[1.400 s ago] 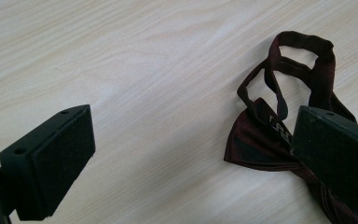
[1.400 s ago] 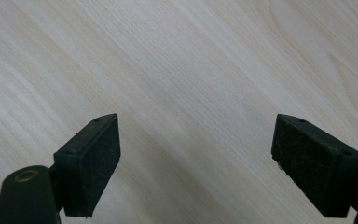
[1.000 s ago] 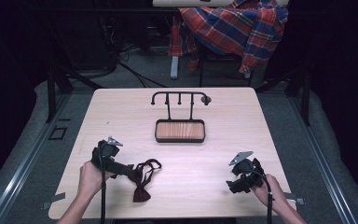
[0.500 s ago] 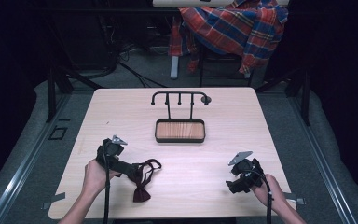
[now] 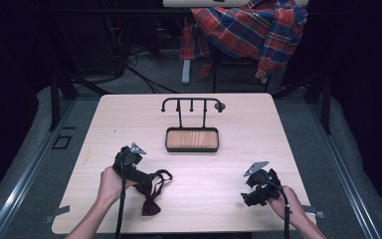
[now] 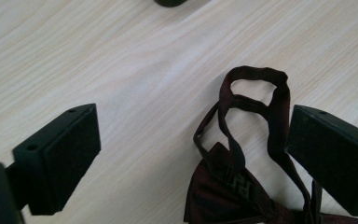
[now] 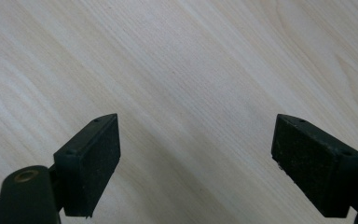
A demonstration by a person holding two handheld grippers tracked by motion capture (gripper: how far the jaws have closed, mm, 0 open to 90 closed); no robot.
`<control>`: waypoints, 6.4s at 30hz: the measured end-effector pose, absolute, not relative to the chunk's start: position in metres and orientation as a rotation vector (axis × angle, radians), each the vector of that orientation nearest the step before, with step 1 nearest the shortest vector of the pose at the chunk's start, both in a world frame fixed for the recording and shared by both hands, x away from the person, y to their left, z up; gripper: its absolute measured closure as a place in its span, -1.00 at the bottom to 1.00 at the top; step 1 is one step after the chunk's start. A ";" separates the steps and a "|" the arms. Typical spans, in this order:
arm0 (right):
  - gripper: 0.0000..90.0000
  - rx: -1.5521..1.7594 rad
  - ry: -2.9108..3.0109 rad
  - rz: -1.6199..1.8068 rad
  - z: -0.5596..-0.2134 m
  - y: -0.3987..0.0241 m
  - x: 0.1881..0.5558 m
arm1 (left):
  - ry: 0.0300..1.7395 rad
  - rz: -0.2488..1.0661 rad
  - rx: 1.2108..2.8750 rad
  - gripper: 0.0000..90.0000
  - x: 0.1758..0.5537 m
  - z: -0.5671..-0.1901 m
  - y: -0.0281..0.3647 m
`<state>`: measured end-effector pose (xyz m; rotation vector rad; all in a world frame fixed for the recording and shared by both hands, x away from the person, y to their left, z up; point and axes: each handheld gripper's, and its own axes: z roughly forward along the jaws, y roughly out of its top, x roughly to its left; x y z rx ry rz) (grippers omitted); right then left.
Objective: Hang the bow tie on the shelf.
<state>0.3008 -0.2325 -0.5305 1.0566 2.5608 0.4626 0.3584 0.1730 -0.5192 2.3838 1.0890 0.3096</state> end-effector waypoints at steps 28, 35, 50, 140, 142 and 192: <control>-0.66 1.081 2.570 0.448 -0.534 -0.234 0.302 | 0.982 0.233 2.542 0.06 0.374 -0.542 0.142; -0.66 1.081 2.570 0.445 -0.534 -0.234 0.302 | 0.949 0.231 2.596 0.30 0.373 -0.549 0.137; -0.66 1.092 2.566 0.468 -0.534 -0.235 0.301 | 0.874 0.266 2.650 0.93 0.367 -0.552 0.132; -0.66 1.108 2.540 0.469 -0.531 -0.237 0.301 | 0.958 0.433 2.240 0.97 0.357 -0.452 0.176; -0.66 1.111 2.542 0.475 -0.532 -0.237 0.301 | 0.961 0.434 2.234 0.97 0.358 -0.451 0.176; -0.66 1.101 2.549 0.462 -0.531 -0.237 0.301 | 0.941 0.582 2.229 0.97 0.405 -0.401 0.157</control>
